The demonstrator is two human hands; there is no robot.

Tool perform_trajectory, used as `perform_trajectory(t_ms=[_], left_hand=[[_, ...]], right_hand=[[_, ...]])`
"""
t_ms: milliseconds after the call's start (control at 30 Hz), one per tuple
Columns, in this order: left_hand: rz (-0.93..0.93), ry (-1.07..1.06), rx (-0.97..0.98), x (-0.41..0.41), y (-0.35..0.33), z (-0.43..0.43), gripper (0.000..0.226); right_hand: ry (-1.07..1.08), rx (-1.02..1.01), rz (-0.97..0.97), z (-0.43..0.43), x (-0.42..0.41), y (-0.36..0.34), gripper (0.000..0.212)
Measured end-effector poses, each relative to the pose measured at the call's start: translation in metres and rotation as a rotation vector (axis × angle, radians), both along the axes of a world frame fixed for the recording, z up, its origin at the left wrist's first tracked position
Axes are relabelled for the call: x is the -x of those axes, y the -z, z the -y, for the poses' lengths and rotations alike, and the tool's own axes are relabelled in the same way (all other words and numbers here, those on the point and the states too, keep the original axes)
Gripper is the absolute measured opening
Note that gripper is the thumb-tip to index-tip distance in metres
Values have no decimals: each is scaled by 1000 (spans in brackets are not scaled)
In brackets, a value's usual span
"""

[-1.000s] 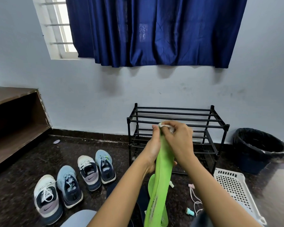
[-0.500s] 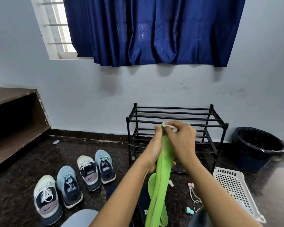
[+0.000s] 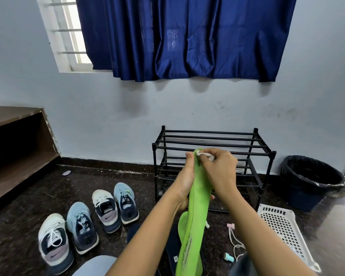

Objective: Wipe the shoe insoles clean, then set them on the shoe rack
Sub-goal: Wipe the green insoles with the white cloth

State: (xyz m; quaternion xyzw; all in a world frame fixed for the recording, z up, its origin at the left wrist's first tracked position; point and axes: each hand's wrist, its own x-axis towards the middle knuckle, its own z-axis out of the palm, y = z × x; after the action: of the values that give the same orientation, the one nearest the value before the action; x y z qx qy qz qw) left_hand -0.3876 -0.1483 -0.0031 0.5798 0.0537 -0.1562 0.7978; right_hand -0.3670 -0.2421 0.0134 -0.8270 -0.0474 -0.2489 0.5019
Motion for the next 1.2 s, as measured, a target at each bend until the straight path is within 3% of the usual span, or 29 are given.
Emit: perform_trajectory(t_ms=[100,267,467,600,767,967,1100,1200], left_hand=[[-16,-7,-8,0,0,0,84],[2,-4,48,-7,3,-5,76],[7,10,46,-5,4,-1,79],[17,-14,62,-8,6,-7,76],[9,-8,54,-4,5,-3,82],[28,-31,69,-8,7,-9,75],[44,-5,77,-4,4,-6,74],[37,-1,88,-4,3,-9,77]], right_hand=[[70,-29,14,1,-4,-4,10],[-57,48,15,-9,12,4,10],[76,-30,1,1,-10,-1,11],[-45,89,-27,-4,2,5,8],[49,63,-35,5,-12,-1,8],[-11,166,-41,-4,6,11,11],[82,124,-34,-1,-7,4,13],[34,145,-35,0,-2,8,14]])
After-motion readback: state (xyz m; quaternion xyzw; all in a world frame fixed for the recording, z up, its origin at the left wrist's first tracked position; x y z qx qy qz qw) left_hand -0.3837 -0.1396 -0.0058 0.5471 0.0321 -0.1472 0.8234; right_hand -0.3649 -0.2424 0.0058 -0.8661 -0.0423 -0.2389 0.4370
